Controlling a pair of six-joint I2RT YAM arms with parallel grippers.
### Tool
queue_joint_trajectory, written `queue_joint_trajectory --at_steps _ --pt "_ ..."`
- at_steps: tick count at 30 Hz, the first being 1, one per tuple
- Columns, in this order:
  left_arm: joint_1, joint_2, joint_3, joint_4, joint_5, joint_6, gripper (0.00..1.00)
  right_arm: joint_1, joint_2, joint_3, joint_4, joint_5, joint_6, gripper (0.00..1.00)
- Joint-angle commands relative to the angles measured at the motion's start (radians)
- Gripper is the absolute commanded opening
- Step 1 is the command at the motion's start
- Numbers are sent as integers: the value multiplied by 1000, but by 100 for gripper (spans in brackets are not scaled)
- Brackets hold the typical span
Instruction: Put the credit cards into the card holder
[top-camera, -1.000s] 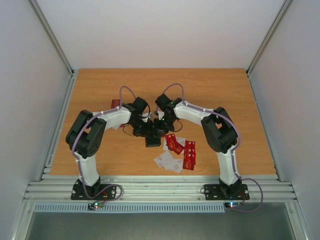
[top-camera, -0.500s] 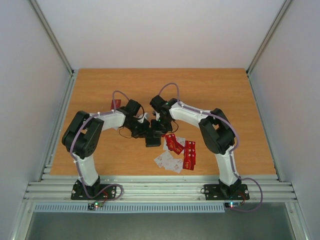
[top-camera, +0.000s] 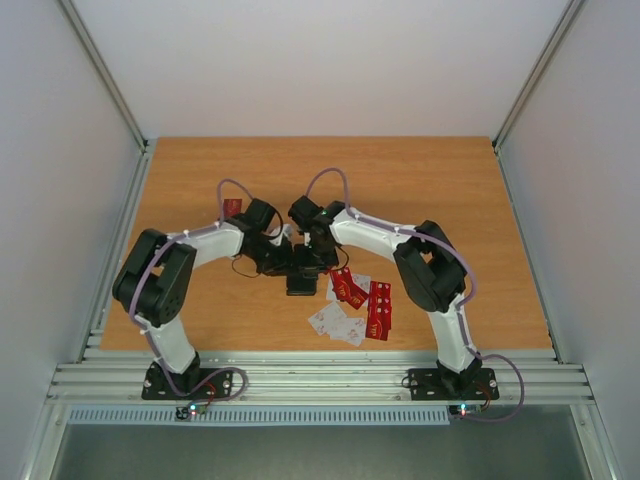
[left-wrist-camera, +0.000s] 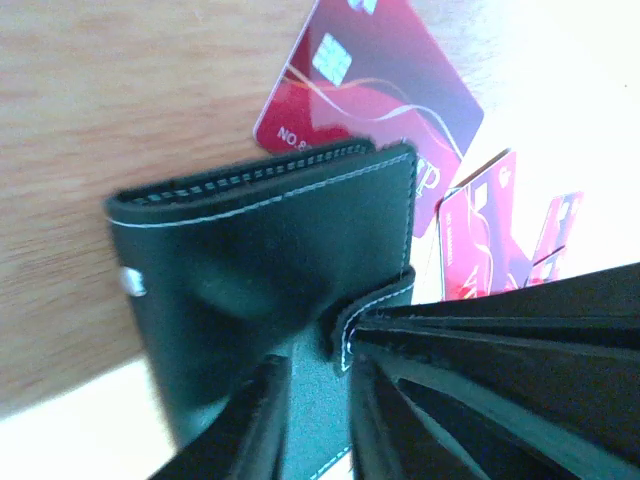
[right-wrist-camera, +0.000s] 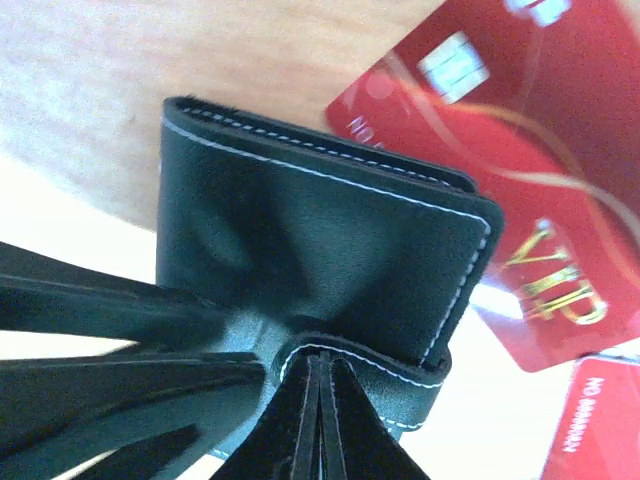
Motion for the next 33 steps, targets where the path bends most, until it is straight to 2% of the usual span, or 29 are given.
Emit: queue_joint_trajectory --at_steps 1,3,5,6,7,10,12,13,15,19,22,24,28,31,33 --pt "24 -133 82 -189 -152 77 25 26 -53 54 -64 -11 -55 5" --pt "33 -193 125 -257 -194 105 40 8 -109 107 -99 4 -83 10" --pt "43 -254 173 -314 -235 129 53 -13 -163 173 -135 15 -120 20" --pt "49 -280 195 -337 -255 137 57 -26 -181 200 -155 23 -139 26" --pt "55 -306 218 -363 -272 145 61 -38 -201 230 -173 30 -151 36" --pt "75 -378 294 -454 -331 182 82 -81 -256 304 -229 60 -184 56" --pt "95 -416 343 -497 -372 213 89 -118 -300 329 -238 74 -207 70" --pt "104 -436 360 -504 -408 228 90 -140 -323 335 -241 82 -225 82" --pt "124 -487 371 -497 -473 256 91 -196 -367 339 -240 90 -262 97" --pt "161 -598 288 -394 -654 293 94 -299 -445 323 -239 163 -334 98" --pt "176 -700 126 -238 -737 371 98 -380 -514 259 -216 276 -366 99" --pt "192 -773 27 -116 -802 407 99 -443 -580 167 -136 357 -375 98" --pt "281 -887 -215 133 -781 446 99 -590 -739 -132 101 399 -405 99" --pt "344 -926 -386 299 -745 440 99 -650 -801 -317 225 423 -412 98" --pt "367 -928 -486 424 -715 459 99 -670 -837 -479 353 396 -481 98"
